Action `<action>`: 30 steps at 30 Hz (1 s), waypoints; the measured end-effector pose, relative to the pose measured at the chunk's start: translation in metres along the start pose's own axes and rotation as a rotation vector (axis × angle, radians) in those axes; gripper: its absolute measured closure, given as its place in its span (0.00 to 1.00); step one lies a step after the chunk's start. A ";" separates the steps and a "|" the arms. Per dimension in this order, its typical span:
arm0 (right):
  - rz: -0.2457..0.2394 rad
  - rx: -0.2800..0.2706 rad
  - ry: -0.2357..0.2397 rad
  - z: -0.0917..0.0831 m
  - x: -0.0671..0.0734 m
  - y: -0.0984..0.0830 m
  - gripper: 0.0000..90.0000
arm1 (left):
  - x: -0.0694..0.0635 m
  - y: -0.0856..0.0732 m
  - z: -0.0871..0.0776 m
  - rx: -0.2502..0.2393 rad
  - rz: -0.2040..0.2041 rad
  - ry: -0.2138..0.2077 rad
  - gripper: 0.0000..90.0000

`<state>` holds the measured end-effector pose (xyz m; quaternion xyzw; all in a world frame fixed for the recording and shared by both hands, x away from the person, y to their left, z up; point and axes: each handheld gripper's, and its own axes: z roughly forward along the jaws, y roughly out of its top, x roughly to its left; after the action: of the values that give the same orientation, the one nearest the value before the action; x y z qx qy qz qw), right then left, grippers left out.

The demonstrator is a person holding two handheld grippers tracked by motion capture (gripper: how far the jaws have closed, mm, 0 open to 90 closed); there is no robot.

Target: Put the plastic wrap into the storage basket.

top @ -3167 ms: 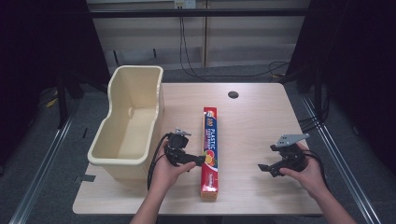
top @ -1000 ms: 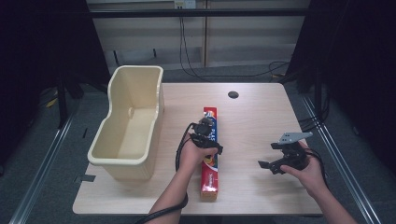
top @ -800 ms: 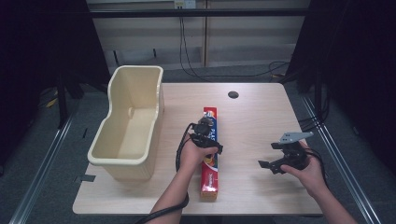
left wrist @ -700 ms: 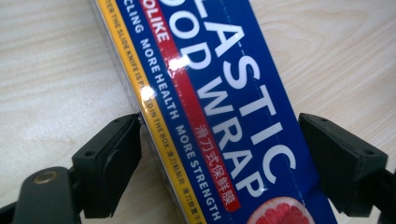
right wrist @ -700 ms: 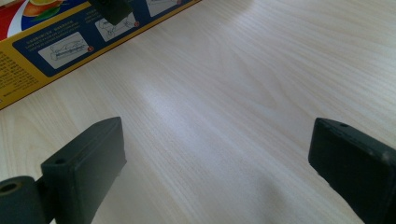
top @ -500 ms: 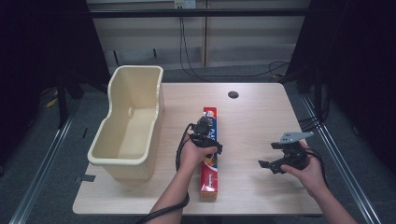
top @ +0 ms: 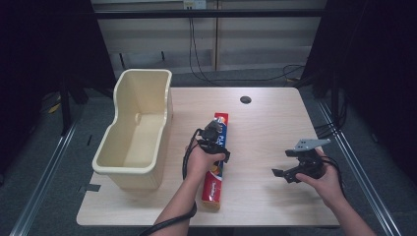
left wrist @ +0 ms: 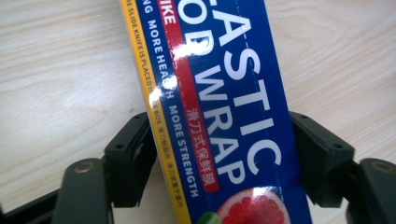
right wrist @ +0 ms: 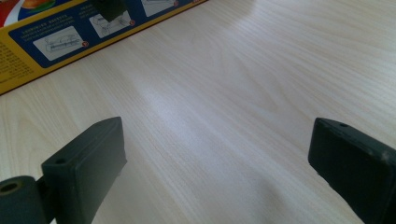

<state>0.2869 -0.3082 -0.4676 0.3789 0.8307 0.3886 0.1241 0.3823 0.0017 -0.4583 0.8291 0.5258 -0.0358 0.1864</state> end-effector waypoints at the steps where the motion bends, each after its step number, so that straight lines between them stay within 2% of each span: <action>1: -0.001 0.002 0.001 0.000 0.000 0.000 0.04 | 0.000 0.000 -0.001 0.005 0.004 0.011 0.35; 2: -0.003 0.001 0.002 0.000 0.000 0.000 0.04 | 0.001 0.001 -0.003 0.019 0.009 0.021 0.36; 5: -0.003 -0.001 0.005 0.000 0.000 0.000 0.04 | 0.001 0.001 -0.005 0.016 0.003 0.041 0.40; 6: -0.003 -0.002 0.005 -0.001 0.000 0.000 0.04 | 0.003 0.001 -0.009 0.024 0.021 0.080 0.43; 7: -0.001 -0.002 0.004 -0.001 -0.001 0.000 0.04 | 0.004 0.001 -0.009 0.033 0.046 0.094 0.44; 11: 0.004 -0.007 0.005 -0.001 0.000 0.001 0.04 | 0.008 0.001 -0.011 0.049 0.052 0.089 0.45; 12: 0.004 -0.007 0.005 -0.001 0.000 0.001 0.04 | 0.008 0.002 -0.012 0.061 0.065 0.100 0.45; 18: 0.003 -0.011 0.005 -0.001 -0.001 0.000 0.04 | 0.009 0.004 -0.018 0.069 0.058 0.081 0.46; 21: 0.004 -0.008 0.007 0.000 -0.001 0.000 0.04 | 0.008 0.005 -0.023 0.092 0.066 0.094 0.46; 23: 0.004 -0.010 0.007 -0.001 -0.001 0.000 0.04 | 0.010 0.007 -0.029 0.099 0.054 0.064 0.46; 29: 0.005 -0.013 0.005 -0.001 -0.001 0.001 0.04 | 0.008 0.010 -0.039 0.110 0.055 0.066 0.46; 30: 0.001 -0.015 0.005 -0.001 -0.001 0.001 0.04 | 0.008 0.011 -0.043 0.107 0.045 0.050 0.46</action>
<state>0.2876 -0.3095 -0.4665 0.3772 0.8279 0.3959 0.1246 0.3900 0.0197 -0.4173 0.8503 0.5087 -0.0389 0.1292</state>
